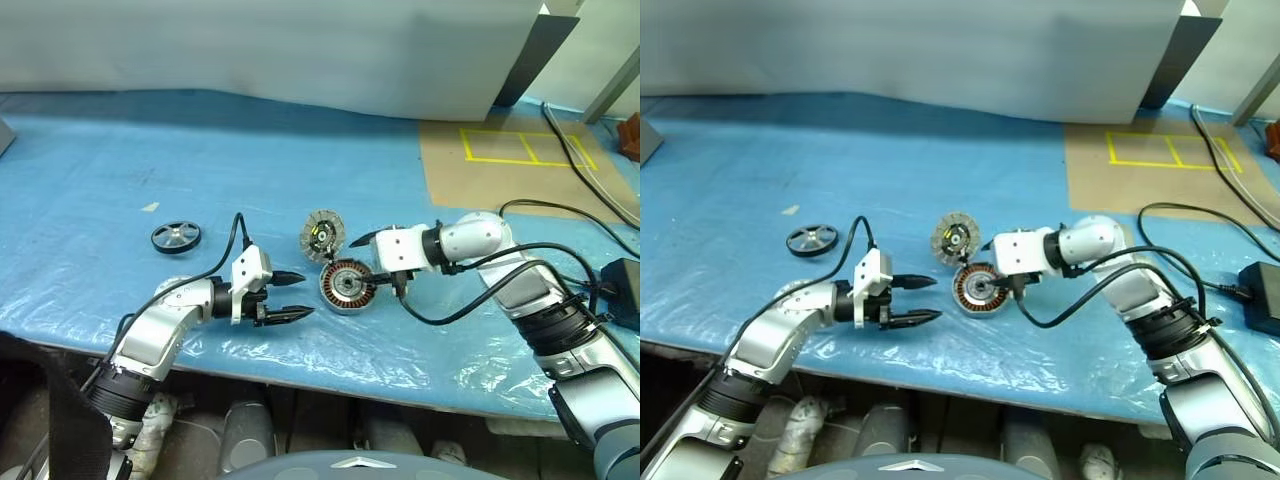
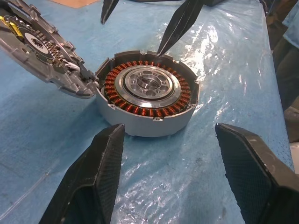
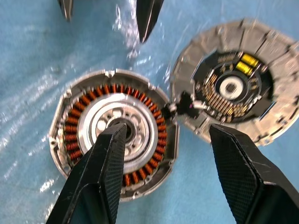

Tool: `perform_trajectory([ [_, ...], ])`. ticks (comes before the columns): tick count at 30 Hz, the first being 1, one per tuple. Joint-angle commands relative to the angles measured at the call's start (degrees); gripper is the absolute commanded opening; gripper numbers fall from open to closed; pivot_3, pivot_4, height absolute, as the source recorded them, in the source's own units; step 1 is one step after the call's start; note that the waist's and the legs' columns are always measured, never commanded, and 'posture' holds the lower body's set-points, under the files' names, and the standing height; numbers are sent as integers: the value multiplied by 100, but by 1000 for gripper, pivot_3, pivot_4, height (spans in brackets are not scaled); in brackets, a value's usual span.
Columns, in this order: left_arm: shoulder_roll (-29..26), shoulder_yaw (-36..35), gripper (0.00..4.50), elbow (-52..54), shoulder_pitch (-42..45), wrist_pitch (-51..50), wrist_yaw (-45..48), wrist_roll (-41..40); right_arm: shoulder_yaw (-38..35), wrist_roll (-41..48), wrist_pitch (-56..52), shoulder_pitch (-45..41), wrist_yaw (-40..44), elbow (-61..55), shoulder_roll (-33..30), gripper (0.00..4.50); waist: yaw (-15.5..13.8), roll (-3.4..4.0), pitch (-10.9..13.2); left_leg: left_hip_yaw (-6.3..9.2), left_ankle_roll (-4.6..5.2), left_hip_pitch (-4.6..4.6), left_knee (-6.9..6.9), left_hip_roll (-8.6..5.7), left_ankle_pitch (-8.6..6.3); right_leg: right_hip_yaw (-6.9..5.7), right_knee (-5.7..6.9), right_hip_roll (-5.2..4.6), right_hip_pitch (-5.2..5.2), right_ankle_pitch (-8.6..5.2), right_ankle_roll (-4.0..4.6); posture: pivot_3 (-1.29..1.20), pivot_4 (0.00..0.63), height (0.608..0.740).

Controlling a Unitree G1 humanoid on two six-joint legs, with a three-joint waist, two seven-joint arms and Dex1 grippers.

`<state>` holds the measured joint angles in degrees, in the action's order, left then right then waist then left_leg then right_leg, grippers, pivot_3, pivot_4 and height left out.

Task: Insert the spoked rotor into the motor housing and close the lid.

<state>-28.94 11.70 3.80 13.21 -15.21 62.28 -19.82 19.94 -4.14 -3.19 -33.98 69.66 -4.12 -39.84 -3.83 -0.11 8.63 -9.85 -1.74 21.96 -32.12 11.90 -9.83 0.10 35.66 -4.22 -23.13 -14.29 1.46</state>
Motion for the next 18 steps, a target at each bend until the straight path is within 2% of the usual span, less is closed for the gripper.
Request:
perform_trajectory([
  [1, 0, -39, 3279, 79, 26, 111, 27, -1, 232, -683, 968, -212, -328, 283, -93, 2919, -2, 0, 0, 0, 0, 1, 0, 0, 0, 0, 1, -1, -1, 0, 0, 0, 150, 740],
  [10, -27, -30, 3279, 118, 4, 97, 33, 8, 652, -1396, 2215, -337, -564, 733, -44, 2919, -3, -2, 1, 0, -1, 4, -1, -1, 0, -1, 0, -1, -2, 0, 0, 0, 150, 740],
  [18, -13, -43, 3279, 185, -49, 92, 6, -13, 727, -1654, 2708, -507, -667, 1063, 4, 2919, -1, -2, 1, 0, -1, 4, -4, -1, 0, 0, 3, -1, -2, 0, 0, 0, 150, 740],
])
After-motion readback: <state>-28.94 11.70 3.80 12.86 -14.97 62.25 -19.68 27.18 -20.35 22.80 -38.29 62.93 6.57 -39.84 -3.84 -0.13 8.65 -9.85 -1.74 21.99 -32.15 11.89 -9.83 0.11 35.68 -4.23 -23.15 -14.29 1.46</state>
